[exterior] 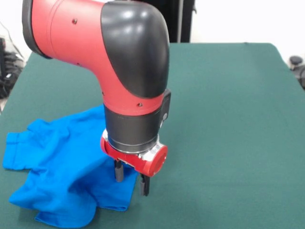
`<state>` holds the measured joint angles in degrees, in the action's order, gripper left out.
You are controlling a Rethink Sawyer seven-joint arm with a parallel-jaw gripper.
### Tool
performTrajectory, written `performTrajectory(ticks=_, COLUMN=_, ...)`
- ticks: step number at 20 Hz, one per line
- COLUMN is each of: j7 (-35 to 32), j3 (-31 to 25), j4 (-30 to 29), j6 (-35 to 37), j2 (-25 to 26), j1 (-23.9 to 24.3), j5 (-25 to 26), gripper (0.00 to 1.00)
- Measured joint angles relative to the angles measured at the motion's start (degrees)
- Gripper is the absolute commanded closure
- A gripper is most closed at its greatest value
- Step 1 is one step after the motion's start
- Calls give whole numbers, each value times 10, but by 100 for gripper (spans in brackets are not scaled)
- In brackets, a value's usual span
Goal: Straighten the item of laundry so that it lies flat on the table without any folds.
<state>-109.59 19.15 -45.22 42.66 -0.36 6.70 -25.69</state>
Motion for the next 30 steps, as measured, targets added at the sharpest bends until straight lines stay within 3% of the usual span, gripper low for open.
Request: performTrajectory(ticks=30, j7=0, j3=-40, j4=67, j6=-3, j2=38, j1=34, j5=-1, gripper=0)
